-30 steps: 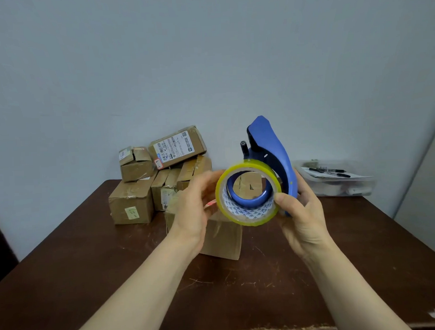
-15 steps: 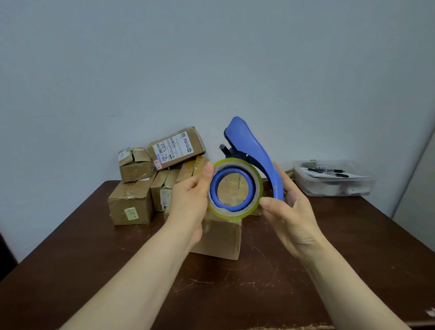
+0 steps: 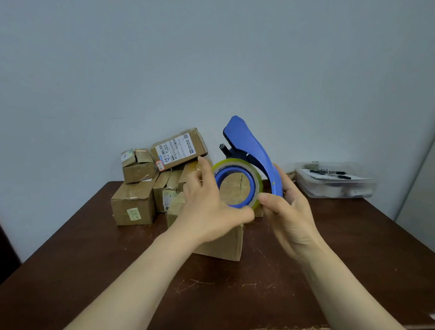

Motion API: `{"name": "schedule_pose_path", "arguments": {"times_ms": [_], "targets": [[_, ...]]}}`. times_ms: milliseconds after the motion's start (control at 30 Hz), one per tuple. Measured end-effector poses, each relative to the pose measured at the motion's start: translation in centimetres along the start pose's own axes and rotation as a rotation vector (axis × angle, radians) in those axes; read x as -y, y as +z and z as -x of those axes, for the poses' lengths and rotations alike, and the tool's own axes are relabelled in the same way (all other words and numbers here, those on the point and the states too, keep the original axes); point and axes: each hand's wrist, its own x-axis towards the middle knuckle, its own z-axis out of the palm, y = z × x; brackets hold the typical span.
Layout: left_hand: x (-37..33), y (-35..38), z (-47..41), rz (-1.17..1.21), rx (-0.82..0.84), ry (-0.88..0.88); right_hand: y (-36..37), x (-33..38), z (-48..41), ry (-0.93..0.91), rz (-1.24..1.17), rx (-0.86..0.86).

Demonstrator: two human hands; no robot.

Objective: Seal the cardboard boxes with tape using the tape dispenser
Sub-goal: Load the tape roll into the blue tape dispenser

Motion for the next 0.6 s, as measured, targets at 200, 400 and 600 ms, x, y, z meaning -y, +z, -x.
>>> {"name": "schedule_pose_path", "arguments": {"times_ms": [200, 400, 600], "targets": [[0.4, 0.2, 0.0, -0.052, -0.102, 0.132, -0.3, -0.2, 0.2, -0.04, -0.008, 0.074], [0.4, -0.1, -0.3, -0.093, -0.11, 0.202, -1.3, 0.2, 0.1, -0.02, 0.061, 0.1], [0.5, 0.5, 0.0, -0.11, -0.093, 0.225, -0.8, -0.6, -0.2, 0.19, -0.038, 0.061]]}}
